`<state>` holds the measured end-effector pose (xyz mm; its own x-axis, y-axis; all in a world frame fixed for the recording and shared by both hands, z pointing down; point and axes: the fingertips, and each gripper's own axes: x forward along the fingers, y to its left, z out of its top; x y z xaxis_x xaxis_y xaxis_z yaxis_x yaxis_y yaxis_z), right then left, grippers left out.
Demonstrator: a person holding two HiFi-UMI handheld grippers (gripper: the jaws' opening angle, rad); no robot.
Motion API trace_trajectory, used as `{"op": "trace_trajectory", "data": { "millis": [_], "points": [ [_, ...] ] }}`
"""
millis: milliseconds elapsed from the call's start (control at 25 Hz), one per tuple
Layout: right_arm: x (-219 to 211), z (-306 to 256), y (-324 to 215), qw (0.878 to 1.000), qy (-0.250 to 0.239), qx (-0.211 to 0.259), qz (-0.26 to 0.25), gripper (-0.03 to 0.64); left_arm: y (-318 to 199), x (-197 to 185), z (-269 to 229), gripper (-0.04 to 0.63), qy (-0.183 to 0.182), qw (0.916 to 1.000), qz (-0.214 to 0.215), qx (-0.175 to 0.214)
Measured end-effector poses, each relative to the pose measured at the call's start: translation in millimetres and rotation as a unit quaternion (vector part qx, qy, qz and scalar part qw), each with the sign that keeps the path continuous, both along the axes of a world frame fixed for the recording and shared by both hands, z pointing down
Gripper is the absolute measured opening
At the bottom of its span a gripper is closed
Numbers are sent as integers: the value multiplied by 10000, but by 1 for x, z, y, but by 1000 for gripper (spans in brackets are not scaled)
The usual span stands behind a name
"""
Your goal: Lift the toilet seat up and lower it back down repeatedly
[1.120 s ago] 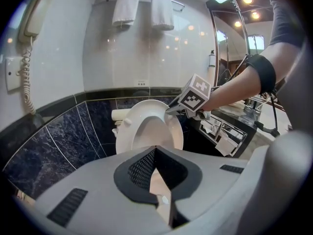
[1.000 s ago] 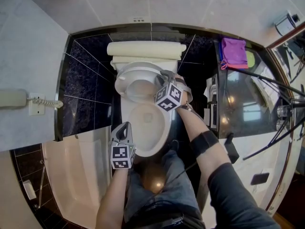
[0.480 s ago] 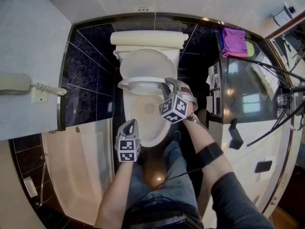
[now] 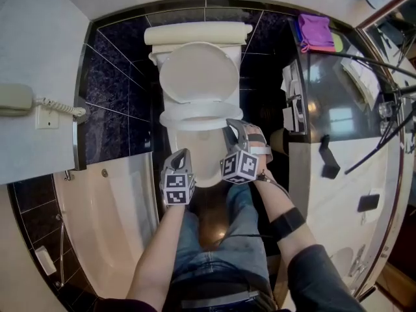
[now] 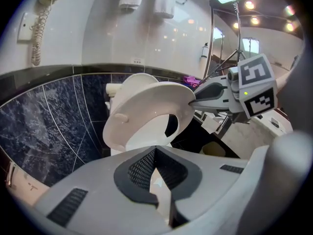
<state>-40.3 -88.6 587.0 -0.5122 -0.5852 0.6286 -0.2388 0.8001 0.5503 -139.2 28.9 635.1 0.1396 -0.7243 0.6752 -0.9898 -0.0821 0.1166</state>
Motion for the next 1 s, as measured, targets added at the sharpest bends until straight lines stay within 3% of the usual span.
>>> {"op": "trace_trajectory", "data": {
  "millis": [440, 1000],
  "points": [
    [26, 50, 92, 9986, 506, -43, -121, 94, 31, 11, 20, -6, 107, 9998, 137, 87],
    [46, 89, 150, 9951, 843, -434, -285, 94, 76, 25, 65, -6, 257, 9991, 151, -293]
  ]
}}
